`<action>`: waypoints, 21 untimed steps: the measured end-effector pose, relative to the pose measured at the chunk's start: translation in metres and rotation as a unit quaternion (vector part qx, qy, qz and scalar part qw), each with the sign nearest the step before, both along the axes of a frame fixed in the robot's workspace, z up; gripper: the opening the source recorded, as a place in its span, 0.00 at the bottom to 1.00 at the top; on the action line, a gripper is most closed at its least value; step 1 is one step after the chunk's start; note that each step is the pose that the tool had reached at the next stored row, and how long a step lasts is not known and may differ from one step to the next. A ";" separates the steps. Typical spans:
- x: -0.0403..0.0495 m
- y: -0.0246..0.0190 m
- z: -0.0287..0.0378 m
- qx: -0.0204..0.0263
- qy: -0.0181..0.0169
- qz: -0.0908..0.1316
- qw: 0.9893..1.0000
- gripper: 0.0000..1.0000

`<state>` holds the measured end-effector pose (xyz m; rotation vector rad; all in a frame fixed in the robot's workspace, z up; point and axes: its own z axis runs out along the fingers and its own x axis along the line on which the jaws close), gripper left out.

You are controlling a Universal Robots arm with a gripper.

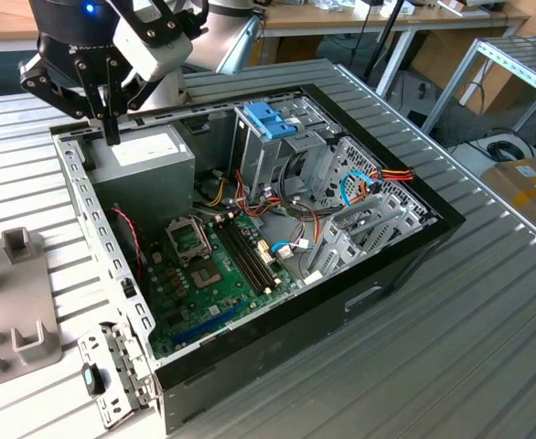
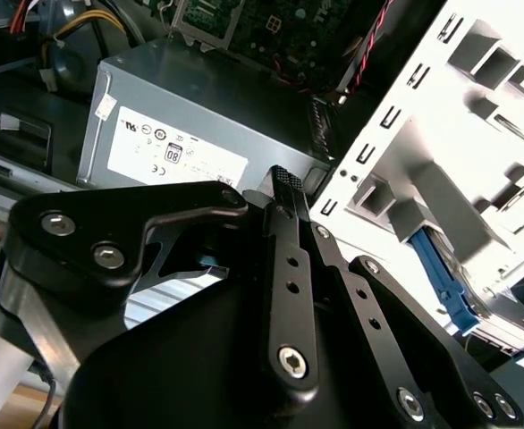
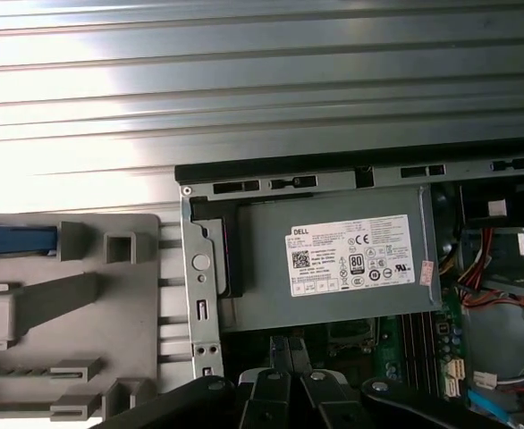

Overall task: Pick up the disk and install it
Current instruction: 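Reach for the disk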

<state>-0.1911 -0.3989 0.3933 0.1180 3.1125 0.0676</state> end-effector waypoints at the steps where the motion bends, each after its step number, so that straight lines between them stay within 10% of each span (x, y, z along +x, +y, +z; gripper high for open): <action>1: -0.0005 0.0000 0.0000 0.000 0.000 0.000 1.000 0.10; 21: -0.0114 0.0000 0.0000 0.000 0.000 0.000 1.000 0.10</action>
